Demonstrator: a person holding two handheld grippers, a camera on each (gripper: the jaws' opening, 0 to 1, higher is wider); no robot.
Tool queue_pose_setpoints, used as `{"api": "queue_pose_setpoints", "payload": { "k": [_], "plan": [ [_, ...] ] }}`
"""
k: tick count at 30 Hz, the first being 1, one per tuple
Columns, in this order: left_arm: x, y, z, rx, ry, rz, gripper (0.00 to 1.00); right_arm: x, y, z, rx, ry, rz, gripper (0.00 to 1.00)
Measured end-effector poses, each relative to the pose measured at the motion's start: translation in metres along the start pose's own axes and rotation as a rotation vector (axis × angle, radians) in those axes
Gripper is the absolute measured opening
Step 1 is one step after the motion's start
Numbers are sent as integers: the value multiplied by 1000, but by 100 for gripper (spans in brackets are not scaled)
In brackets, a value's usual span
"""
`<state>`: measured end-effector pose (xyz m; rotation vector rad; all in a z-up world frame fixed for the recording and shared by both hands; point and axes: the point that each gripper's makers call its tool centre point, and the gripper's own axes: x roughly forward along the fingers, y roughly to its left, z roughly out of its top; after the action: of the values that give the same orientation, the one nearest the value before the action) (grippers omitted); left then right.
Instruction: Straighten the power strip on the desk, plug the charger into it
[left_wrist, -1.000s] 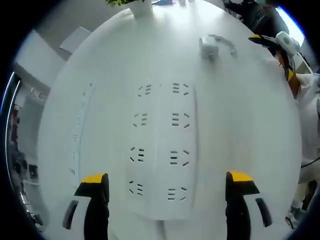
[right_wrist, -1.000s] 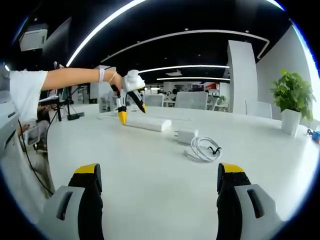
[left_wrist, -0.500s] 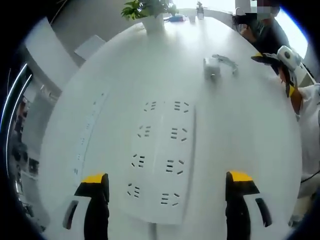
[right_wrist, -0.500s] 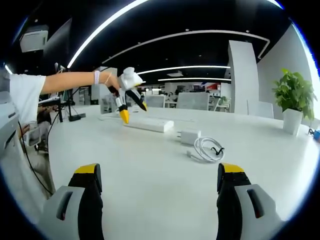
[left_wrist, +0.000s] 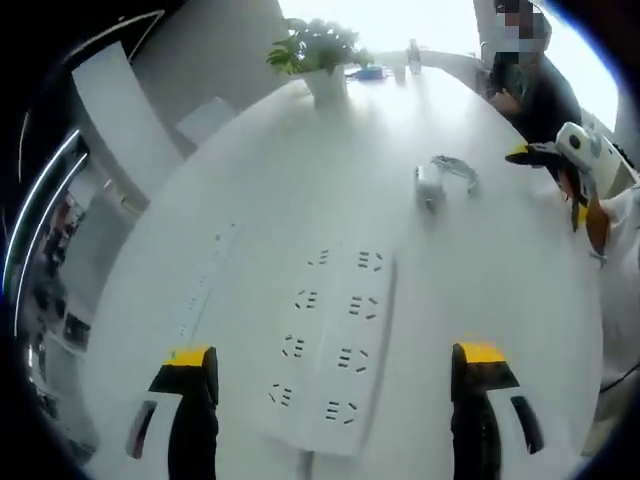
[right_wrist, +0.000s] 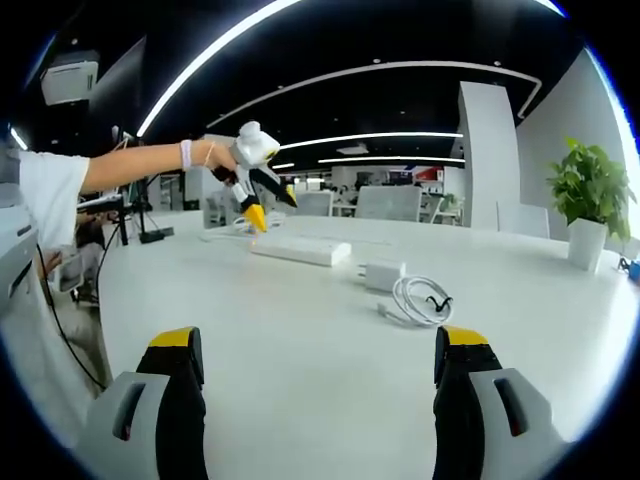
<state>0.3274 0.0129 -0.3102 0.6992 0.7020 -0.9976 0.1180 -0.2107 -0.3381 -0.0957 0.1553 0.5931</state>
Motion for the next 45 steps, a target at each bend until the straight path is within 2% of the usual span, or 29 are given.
{"api": "queue_pose_setpoints", "payload": {
  "k": [6,11,15,19,23,26,36,45],
  "plan": [
    [-13,-3,13,-43,-112,13,99,0,2,0,3,-3,4,95],
    [-24,6,24,-75,-193,22,99,0,3,1,2,-7,7,95],
    [-34,9,34,-111,-280,34,99,0,4,2,2,-9,9,95],
    [-44,12,38,-138,-328,44,99,0,5,3,1,-10,11,95],
    [-57,13,45,-170,-411,88,99,-1,5,4,2,-13,12,95],
    [-66,13,45,-195,-462,103,99,0,6,5,0,-12,14,95],
    [-98,17,35,-245,-575,183,99,0,11,5,0,-14,18,95],
    [-118,2,20,-253,-642,198,99,0,11,7,-4,-15,21,95]
  ]
}}
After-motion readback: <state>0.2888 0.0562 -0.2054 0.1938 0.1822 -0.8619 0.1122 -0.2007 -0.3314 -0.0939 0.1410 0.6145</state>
